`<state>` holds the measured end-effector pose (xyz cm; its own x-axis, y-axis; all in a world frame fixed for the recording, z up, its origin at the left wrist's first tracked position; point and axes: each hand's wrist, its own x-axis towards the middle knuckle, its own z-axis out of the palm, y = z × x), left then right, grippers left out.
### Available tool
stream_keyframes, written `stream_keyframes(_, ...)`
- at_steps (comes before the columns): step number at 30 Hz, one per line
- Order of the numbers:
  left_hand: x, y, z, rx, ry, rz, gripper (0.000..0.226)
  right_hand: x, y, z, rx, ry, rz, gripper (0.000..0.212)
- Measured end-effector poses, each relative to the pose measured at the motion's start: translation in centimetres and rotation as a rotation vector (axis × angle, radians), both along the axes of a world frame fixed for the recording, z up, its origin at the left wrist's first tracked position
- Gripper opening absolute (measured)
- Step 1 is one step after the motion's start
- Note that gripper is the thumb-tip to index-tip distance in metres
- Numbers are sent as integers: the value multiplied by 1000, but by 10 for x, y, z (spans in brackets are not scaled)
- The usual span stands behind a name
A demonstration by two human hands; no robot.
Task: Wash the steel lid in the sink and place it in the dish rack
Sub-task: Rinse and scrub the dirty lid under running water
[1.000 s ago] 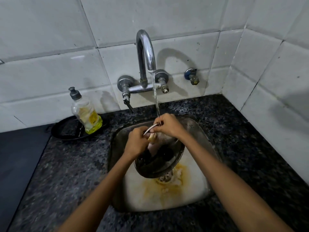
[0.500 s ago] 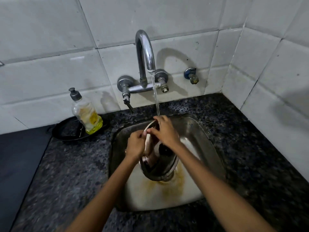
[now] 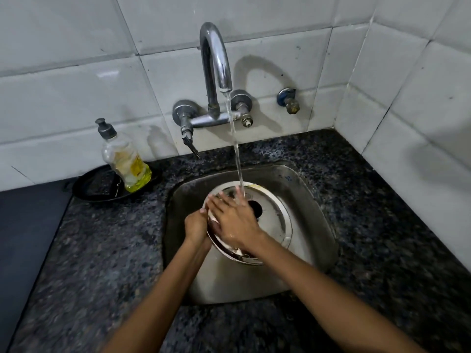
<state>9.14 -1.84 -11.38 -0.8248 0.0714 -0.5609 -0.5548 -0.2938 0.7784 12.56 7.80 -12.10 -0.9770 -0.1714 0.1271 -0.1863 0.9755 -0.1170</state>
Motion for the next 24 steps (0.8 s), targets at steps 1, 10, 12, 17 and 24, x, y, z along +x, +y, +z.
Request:
stream_keyframes(1,0,0,1,14,3,-15,24,-7,8,8,-1,-55,-11,61)
stream_keyframes(10,-2,-12,-1,-114,-42,139,27,-10,74,5,-602,-149,-147,51)
stream_keyframes(12,-2,-17,-5,-88,-117,181,30,2,77,-3,-424,-128,-143,62)
stream_keyframes(17,10,-9,-11,25,-203,301,35,29,64,7,10,-181,-127,79)
stream_keyframes(24,11,-4,-6,-11,-317,230,34,49,60,50,226,-442,92,78)
